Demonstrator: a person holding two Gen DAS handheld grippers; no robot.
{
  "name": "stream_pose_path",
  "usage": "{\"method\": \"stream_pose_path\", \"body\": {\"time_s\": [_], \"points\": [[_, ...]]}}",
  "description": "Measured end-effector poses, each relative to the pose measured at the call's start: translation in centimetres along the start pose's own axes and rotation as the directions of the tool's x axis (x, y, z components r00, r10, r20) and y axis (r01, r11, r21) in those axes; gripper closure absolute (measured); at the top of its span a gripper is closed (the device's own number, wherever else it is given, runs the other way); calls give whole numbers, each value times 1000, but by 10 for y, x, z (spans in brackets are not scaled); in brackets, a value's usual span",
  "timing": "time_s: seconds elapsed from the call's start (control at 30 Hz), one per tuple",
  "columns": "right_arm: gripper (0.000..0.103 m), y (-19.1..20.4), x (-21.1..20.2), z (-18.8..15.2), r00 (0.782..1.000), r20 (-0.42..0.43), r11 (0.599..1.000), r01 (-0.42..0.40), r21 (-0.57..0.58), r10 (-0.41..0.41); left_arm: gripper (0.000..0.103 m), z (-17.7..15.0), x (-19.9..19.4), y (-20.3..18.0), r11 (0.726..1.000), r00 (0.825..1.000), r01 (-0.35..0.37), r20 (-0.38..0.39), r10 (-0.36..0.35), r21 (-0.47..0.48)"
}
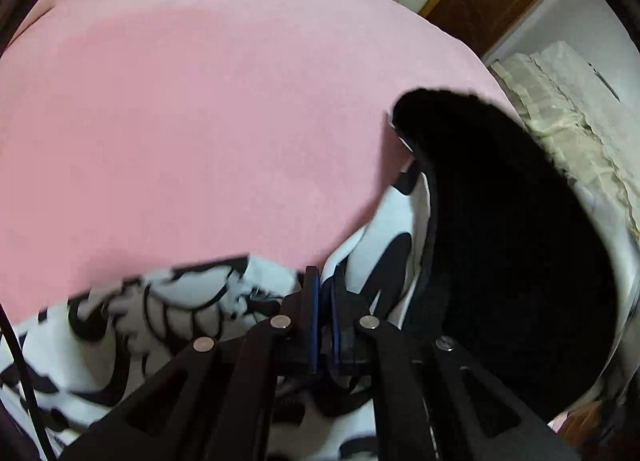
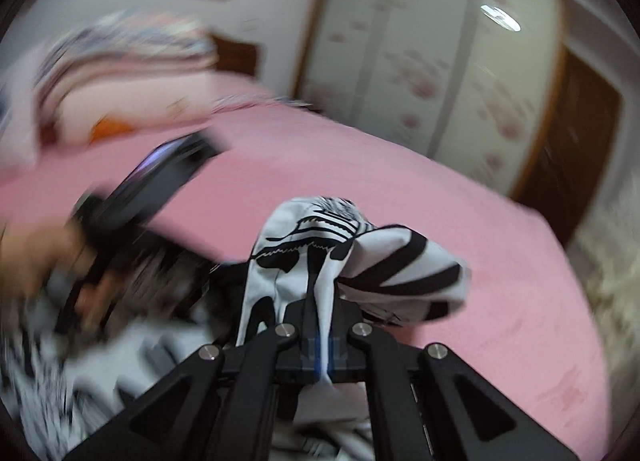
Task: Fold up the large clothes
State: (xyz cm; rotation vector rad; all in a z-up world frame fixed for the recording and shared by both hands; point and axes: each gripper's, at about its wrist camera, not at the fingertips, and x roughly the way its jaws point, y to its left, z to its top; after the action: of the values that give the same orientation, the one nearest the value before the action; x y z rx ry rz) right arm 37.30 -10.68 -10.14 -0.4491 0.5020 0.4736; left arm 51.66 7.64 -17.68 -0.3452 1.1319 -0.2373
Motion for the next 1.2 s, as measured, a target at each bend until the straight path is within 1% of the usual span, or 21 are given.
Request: {"method": "stream_pose_path", "body": {"time_s": [0.07, 0.13, 0.2, 0.23, 0.3, 0.33, 0.37, 0.43, 0.47, 0.5, 0.53, 0.6, 0.67, 0.77, 0.83, 0.87, 0.97, 1.03, 1.13, 1.17, 1.2], "points": [[102, 32, -14, -16, 1000, -23, 992, -24, -122, 21, 99, -8, -6, 1, 1000, 1000, 9, -9, -9, 15], [102, 64, -17, -41, 995, -90, 970, -54, -238, 33, 98, -15, -13, 5, 1000, 1000, 22, -19, -22, 18], [100, 88, -12, -67, 985, -172, 950, -70, -304, 18, 97, -19, -17, 8, 999, 999, 29, -27, -28, 16], [100, 92, -10, -76, 980, -198, 950, -67, -304, 6, 97, -21, -19, 8, 1000, 999, 27, -30, -26, 16], [97, 90, -9, -83, 976, -219, 965, -45, -259, -13, 97, -17, -23, 11, 1000, 999, 18, -34, -17, 20], [96, 85, -13, -81, 974, -227, 975, -50, -215, 0, 97, -17, -26, 10, 1000, 999, 11, -33, -11, 24], [90, 78, -16, -79, 972, -235, 983, -63, -170, 22, 96, -14, -29, 8, 1000, 999, 5, -32, -5, 29], [77, 59, -25, -70, 965, -246, 993, -106, -56, 89, 96, -21, -34, -2, 999, 1000, 3, -26, -2, 36], [64, 51, -30, -64, 966, -238, 994, -111, -12, 105, 94, -26, -40, -4, 999, 1000, 5, -23, -4, 38], [53, 44, -39, -56, 969, -227, 995, -99, 25, 102, 93, -24, -40, -6, 999, 1000, 6, -20, -6, 41], [48, 39, -48, -50, 971, -215, 994, -96, 58, 106, 93, -30, -47, -7, 999, 1000, 9, -16, -8, 43], [32, 17, -62, -38, 975, -191, 984, -87, 153, 116, 92, -36, -54, -10, 999, 1000, 13, -15, -13, 49], [28, -11, -64, -25, 976, -179, 959, -71, 274, 123, 92, -39, -57, -9, 998, 1000, 12, -16, -11, 54], [27, -59, -48, -11, 974, -190, 881, -22, 472, 126, 92, -47, -59, -3, 999, 999, 26, -34, -24, 43], [27, -88, -16, -6, 965, -233, 816, 41, 577, 116, 92, -49, -52, -6, 999, 999, 29, -41, -27, 45], [27, -97, 2, -5, 960, -257, 791, 68, 608, 115, 92, -51, -52, -6, 998, 999, 26, -40, -24, 49], [27, -126, 54, -13, 931, -317, 697, 106, 709, 181, 92, -53, -54, -5, 997, 999, 31, -41, -29, 65], [27, -134, 78, -18, 912, -361, 677, 141, 723, 196, 92, -54, -55, -3, 997, 998, 34, -47, -30, 73], [29, -136, 112, -25, 865, -438, 657, 183, 731, 246, 92, -54, -56, 0, 996, 999, 26, -48, -22, 82], [40, -134, 122, -27, 849, -458, 654, 193, 732, 262, 92, -54, -57, 2, 996, 999, 26, -49, -22, 81], [63, -130, 128, -29, 835, -476, 656, 200, 728, 275, 92, -54, -58, 4, 997, 999, 26, -49, -22, 79]]}}
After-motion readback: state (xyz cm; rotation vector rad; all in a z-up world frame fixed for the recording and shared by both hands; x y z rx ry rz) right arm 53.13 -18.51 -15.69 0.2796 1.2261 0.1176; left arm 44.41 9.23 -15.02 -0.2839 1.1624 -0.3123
